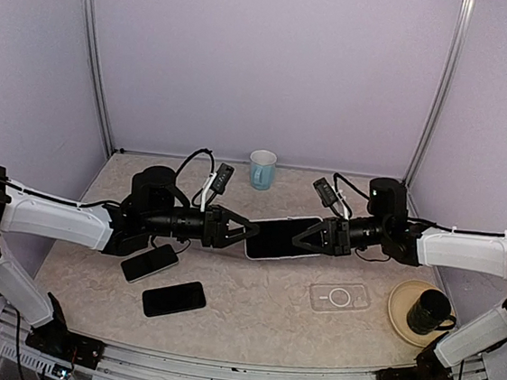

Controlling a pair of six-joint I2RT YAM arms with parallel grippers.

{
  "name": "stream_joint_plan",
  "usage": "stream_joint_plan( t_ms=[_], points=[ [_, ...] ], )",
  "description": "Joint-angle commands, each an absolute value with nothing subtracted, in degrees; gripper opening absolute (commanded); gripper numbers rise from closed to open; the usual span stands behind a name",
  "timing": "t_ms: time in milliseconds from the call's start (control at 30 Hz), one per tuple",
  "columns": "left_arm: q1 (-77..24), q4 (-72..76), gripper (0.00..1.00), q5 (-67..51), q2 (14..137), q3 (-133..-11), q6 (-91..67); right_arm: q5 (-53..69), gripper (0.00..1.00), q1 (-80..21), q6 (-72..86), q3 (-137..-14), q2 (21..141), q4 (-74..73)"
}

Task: Put the phone into the phone case
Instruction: Press the corner of the phone case at the bottom corners of the phone case.

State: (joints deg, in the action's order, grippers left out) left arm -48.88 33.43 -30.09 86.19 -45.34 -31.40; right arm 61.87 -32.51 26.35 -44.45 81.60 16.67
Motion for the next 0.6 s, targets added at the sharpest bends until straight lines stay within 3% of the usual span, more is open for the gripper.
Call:
stream_joint_plan(
  t_ms=[0,333,567],
  points=[
    [-48.5,38.3,0.52,-33.1,86.4,-44.4,-33.9,61.3,0.00,-32.0,28.5,-45.7,77.5,22.0],
    [-48.8,42.4,0.51,-38.6,89.1,-44.5,-36.7,62.4,0.00,-30.8,33.9,-43.8,75.3,29.3],
    [-48.8,43.8,0.38,-38.6,89.3,-44.1,-37.5,62.1,0.00,-30.8,33.5,-43.0,75.8,29.3]
  ],
)
